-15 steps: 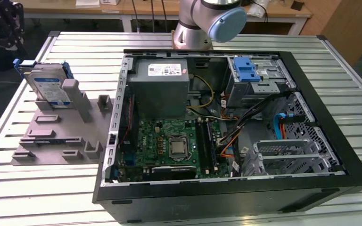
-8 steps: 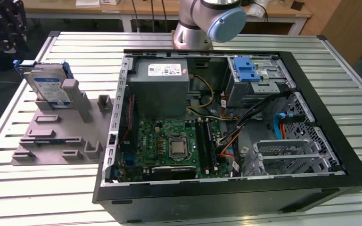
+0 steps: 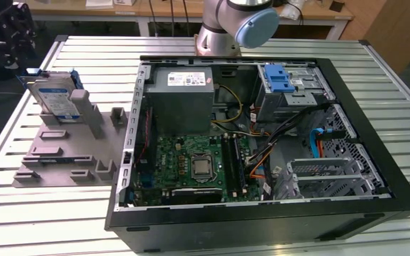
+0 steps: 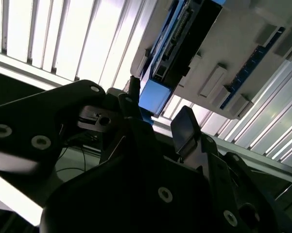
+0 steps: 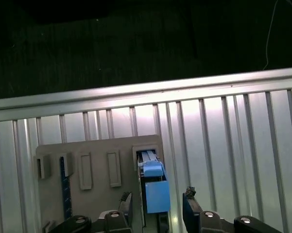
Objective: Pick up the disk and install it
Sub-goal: 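Pick up the disk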
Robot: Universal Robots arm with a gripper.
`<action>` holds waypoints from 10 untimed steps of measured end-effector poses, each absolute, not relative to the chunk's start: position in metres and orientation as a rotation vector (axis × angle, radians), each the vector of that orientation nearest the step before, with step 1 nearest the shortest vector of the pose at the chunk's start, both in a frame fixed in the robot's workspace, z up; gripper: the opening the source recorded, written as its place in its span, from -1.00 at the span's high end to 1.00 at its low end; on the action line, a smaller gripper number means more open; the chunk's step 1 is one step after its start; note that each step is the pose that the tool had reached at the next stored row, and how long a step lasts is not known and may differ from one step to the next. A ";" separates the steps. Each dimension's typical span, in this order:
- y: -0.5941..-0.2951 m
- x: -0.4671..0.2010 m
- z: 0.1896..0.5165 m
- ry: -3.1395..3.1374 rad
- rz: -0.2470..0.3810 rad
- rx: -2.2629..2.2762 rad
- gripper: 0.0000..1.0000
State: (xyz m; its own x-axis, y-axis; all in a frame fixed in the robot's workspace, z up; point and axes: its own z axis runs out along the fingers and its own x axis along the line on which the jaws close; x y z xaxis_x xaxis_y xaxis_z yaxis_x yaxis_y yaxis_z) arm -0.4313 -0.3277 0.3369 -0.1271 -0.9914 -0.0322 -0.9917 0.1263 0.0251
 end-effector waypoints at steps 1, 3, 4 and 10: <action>-0.328 -0.431 0.335 2.352 0.063 -2.070 -0.06; -0.328 -0.433 0.332 2.353 0.063 -2.070 -0.06; -0.328 -0.435 0.330 2.355 0.062 -2.069 -0.06; -0.328 -0.437 0.319 2.360 0.061 -2.064 -0.06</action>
